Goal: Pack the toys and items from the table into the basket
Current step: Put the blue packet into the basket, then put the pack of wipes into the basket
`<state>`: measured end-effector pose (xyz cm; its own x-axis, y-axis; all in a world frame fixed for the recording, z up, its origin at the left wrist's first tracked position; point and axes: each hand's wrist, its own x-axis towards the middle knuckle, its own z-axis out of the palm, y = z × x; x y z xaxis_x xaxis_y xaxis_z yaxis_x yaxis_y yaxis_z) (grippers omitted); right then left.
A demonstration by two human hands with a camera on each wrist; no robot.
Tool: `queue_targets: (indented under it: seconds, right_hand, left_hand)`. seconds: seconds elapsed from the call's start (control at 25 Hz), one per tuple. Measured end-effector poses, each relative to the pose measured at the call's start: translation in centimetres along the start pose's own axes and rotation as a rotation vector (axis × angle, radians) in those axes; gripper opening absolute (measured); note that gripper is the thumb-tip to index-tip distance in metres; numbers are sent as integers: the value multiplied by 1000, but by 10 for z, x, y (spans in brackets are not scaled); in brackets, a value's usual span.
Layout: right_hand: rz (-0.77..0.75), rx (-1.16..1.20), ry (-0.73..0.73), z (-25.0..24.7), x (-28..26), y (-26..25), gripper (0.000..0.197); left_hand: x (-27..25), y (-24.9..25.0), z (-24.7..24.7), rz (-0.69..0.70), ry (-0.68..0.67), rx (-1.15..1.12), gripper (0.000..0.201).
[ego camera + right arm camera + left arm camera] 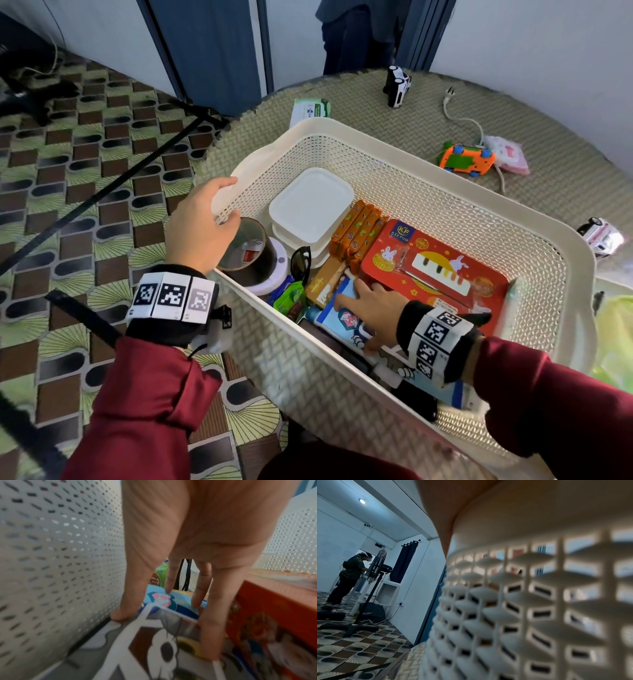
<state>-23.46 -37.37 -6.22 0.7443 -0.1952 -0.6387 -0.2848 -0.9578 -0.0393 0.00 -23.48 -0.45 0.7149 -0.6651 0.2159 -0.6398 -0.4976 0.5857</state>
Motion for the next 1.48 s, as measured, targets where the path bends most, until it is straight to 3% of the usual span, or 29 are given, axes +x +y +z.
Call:
queue_targets:
  seconds: [0.36, 0.6, 0.76, 0.92, 1.04, 1.2, 1.48]
  right_hand:
    - [9, 100, 9, -2, -2, -1, 64]
    - [-65, 338, 184, -46, 3, -11, 32]
    - [-90, 398, 274, -96, 1, -27, 25]
    - [-12, 451, 487, -155, -1, -58, 19]
    - [84, 498, 671, -195, 7, -92, 15]
    - [112, 687, 846, -233, 38, -162, 17]
    - [124, 883, 832, -205, 134, -258, 12]
  left_hand:
    - [-2, 2, -1, 9, -2, -18, 44]
    - [-2, 4, -2, -23, 79, -112, 40]
    - [2, -4, -16, -69, 3, -139, 37]
    - [15, -36, -44, -27, -95, -370, 17]
    - [27, -61, -71, -47, -117, -531, 15]
    - [39, -121, -114, -61, -148, -526, 16]
    - [33, -231, -146, -140, -186, -491, 17]
